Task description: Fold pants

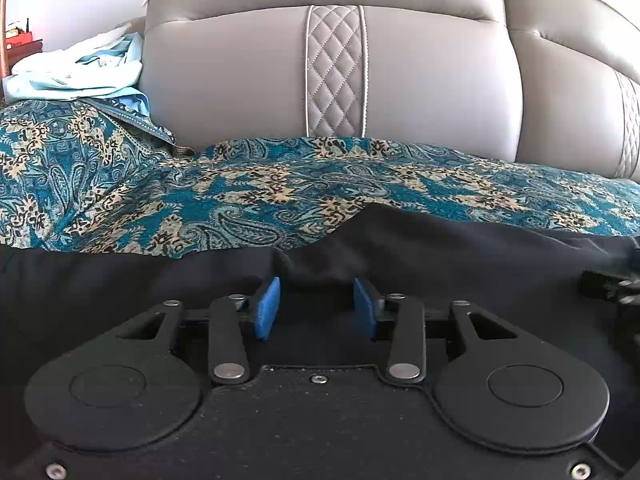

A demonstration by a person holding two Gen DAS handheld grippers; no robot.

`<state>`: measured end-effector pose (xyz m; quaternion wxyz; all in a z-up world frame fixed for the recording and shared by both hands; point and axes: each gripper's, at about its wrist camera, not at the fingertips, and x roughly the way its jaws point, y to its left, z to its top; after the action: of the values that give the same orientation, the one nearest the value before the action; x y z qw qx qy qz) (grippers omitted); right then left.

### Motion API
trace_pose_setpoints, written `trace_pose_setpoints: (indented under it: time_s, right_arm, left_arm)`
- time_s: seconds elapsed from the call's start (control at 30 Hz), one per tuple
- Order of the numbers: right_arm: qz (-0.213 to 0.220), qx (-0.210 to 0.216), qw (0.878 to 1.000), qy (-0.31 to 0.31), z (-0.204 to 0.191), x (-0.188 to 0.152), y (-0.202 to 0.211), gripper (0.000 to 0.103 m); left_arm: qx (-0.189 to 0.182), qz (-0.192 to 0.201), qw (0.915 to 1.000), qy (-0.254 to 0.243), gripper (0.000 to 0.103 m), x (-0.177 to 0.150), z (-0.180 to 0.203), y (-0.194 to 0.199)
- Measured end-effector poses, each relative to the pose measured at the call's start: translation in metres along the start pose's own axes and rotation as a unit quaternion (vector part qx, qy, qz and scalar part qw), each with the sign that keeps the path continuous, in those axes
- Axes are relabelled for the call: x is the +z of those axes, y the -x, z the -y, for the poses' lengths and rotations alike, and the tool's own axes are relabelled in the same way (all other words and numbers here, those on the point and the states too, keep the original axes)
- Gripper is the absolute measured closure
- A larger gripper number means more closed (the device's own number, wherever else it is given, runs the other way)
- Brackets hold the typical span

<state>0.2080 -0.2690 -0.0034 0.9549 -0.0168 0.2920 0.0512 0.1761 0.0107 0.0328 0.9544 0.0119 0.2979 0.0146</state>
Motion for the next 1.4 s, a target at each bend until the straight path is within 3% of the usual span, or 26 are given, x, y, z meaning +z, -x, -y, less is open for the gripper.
trace_pose_setpoints:
  time_s: [0.13,0.33,0.4,0.53,0.83,1.03,1.17,1.3,1.4]
  right_arm:
    - [-0.018,-0.027,0.999,-0.025,0.043,-0.001,-0.002,0.001]
    - [-0.025,-0.102,0.993,-0.049,0.118,-0.006,-0.004,0.0]
    - [-0.017,-0.098,0.992,-0.071,0.144,-0.01,-0.003,0.0]
    - [-0.008,-0.13,0.987,-0.096,0.181,-0.015,-0.001,0.0]
    - [-0.005,-0.242,0.952,-0.189,0.265,-0.034,0.012,0.0]
    - [-0.006,-0.318,0.925,-0.21,0.29,-0.042,0.017,0.0]
    - [-0.005,-0.322,0.923,-0.213,0.293,-0.043,0.018,0.0]
    - [-0.001,-0.318,0.923,-0.218,0.292,-0.044,0.019,0.0]
    - [0.0,-0.319,0.922,-0.219,0.288,-0.043,0.02,0.0]
  left_arm:
    - [0.007,0.015,0.9998,0.01,0.046,-0.009,-0.005,0.0]
    - [0.025,0.037,0.9989,0.008,0.031,-0.018,-0.002,-0.001]
    - [0.029,0.035,0.9989,0.012,0.026,-0.017,-0.003,-0.002]
    - [0.027,0.035,0.9988,0.019,0.024,-0.018,-0.005,-0.003]
    - [0.037,0.032,0.9985,0.025,0.013,-0.018,-0.006,-0.005]
    - [0.045,0.03,0.9982,0.028,0.009,-0.017,-0.004,-0.004]
    - [0.062,0.016,0.9974,0.034,0.009,-0.016,-0.008,0.018]
    - [0.05,0.044,0.9951,0.073,0.009,-0.034,-0.038,0.07]
    - [0.081,0.047,0.9893,0.111,0.009,-0.049,-0.071,0.101]
